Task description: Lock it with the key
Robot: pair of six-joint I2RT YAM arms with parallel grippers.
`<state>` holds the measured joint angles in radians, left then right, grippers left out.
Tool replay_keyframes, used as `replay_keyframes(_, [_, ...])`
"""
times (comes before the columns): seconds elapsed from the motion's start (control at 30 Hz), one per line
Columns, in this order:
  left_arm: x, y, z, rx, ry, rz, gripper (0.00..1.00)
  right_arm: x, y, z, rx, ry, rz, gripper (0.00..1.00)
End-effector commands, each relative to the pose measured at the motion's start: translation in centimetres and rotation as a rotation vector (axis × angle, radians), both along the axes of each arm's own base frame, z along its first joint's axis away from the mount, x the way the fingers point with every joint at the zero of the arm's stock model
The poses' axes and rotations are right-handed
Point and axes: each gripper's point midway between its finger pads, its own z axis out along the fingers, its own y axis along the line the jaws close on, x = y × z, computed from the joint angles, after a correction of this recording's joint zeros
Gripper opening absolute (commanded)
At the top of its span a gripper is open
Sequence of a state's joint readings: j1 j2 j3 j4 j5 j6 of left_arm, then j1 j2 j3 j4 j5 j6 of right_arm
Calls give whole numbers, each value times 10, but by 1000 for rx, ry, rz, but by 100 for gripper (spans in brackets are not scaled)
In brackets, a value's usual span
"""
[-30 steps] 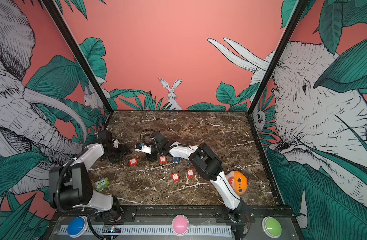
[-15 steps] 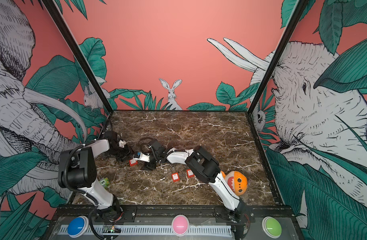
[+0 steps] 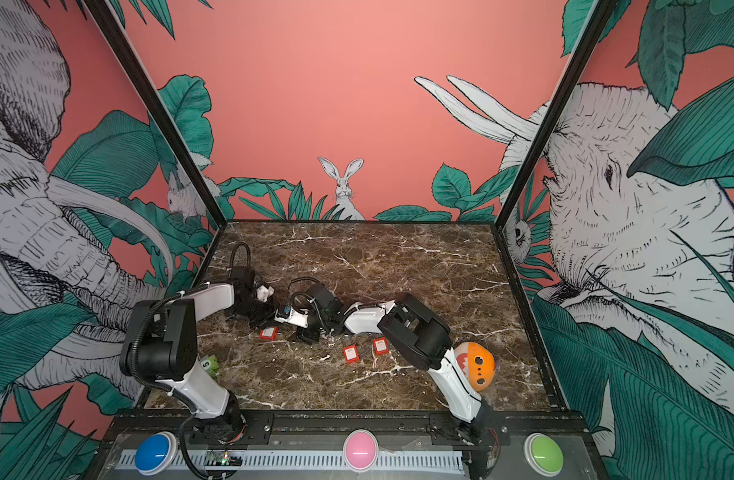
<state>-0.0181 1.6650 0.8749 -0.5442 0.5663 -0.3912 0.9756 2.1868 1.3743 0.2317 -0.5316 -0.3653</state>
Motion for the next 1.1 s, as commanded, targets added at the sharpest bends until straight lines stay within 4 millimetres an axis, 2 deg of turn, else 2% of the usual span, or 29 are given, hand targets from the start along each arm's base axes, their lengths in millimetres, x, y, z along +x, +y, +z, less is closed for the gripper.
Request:
replay_keyframes(0.0, [0, -4, 18, -33, -46, 28, 31, -1, 5, 25, 76, -40, 8, 64])
replay_keyframes(0.17, [18, 14, 53, 76, -151, 31, 33, -7, 4, 20, 78, 33, -1, 65])
replay_keyframes(0.27, [33, 30, 81, 143, -224, 44, 36, -10, 7, 16, 71, 82, -8, 65])
replay_keyframes(0.37, [39, 52, 95, 177, -251, 96, 40, -11, 13, 13, 70, 79, -8, 66])
replay_keyframes(0.5, [26, 74, 86, 185, -194, 148, 42, -9, 28, 8, 70, 76, -12, 66])
replay_keyframes(0.67, [13, 84, 76, 192, -169, 179, 44, -7, 45, -8, 10, 41, -35, 66])
replay_keyframes(0.87, [8, 89, 73, 208, -161, 196, 44, -10, 54, -16, -6, 23, -20, 67])
replay_keyframes(1.07, [9, 97, 76, 246, -168, 220, 44, -5, 66, -30, -30, 24, -49, 67])
